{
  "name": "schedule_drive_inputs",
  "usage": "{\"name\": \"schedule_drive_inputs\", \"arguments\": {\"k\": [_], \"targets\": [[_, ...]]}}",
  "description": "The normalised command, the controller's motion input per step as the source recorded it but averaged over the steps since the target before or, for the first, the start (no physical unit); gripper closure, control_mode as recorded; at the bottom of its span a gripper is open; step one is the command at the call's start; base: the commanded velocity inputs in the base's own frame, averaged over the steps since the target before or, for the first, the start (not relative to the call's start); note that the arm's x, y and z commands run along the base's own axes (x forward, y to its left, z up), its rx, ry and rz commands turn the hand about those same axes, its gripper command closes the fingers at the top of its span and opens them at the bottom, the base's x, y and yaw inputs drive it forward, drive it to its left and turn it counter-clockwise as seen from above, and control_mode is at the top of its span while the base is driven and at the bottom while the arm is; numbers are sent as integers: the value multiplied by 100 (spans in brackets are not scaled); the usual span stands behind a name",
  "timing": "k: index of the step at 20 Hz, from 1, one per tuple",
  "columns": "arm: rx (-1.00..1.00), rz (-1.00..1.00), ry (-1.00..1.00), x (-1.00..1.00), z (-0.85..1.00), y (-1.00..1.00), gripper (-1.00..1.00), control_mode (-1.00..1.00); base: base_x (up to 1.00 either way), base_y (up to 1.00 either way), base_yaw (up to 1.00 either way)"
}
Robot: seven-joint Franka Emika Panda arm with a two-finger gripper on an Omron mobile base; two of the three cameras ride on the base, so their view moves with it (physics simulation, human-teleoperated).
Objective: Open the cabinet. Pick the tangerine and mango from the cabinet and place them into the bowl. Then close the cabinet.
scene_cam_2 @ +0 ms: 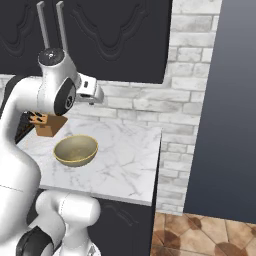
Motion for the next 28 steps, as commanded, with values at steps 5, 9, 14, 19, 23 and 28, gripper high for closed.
{"name": "schedule_drive_inputs", "arguments": {"k": [5,9,14,19,23,28], "targets": [[-2,0,-41,-35,64,2,-100,-100,0,0,0],[-2,4,-50,-58,55,0,-100,-100,0,0,0],[0,4,-43,-47,41,2,-100,-100,0,0,0],[0,2,-30,-24,22,4,-100,-100,0,0,0],[0,0,-15,-5,3,0,-100,-100,0,0,0],[0,0,-16,0,15,15,-100,-100,0,0,0]]}}
